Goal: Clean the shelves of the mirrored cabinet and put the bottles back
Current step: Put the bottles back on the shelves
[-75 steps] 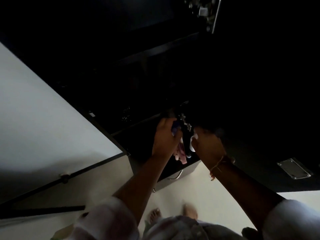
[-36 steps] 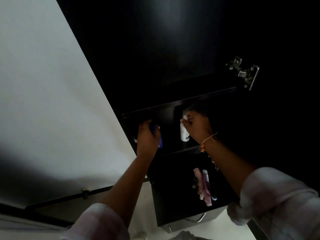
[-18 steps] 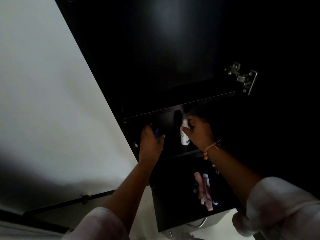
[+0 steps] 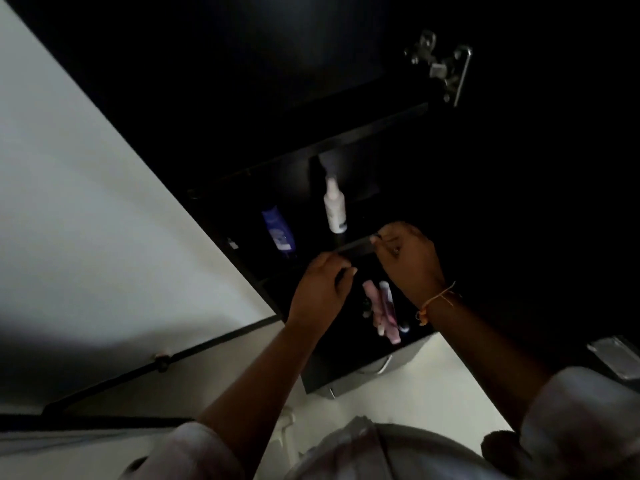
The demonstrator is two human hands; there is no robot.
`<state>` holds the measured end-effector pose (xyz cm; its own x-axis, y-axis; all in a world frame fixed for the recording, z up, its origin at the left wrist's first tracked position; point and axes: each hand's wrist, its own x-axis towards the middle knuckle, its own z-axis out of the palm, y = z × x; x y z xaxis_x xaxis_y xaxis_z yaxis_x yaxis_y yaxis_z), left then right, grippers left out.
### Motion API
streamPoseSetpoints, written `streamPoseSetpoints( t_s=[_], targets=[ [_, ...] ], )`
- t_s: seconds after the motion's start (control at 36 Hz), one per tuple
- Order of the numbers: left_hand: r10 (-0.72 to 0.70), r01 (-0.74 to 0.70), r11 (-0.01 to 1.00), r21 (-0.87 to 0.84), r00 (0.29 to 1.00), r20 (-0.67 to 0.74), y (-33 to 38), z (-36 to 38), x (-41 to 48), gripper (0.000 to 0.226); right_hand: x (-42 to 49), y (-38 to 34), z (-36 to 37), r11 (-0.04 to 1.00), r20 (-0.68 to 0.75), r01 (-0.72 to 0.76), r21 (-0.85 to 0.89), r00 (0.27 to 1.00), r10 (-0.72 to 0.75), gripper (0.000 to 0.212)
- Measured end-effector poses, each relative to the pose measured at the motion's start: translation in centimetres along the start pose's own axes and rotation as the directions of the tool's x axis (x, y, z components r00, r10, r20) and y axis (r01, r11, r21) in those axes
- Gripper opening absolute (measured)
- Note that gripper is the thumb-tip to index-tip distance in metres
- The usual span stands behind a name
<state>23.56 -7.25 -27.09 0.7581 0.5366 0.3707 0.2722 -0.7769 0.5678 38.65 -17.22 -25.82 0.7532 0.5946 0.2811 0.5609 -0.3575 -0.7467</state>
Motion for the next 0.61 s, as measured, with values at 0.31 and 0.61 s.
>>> streamPoseSetpoints(
  t_s=[0.31,0.61],
  targets=[
    [-0.38,0.431,0.898,-0.089,0.862,0.335,-2.1,7.1,-5.5,0.026,-7.6,8.6,-1.8,0.93,0.107,-0.21,-0.302,0.962,0.252,0.02],
    [-0.397,0.416,0.909,-0.013,0.876,0.275,-1.4,10.4,-4.5,0.049,-7.7,10.1,-0.6,0.905,0.21,-0.205,-0.373,0.931,0.298,0.054]
  ],
)
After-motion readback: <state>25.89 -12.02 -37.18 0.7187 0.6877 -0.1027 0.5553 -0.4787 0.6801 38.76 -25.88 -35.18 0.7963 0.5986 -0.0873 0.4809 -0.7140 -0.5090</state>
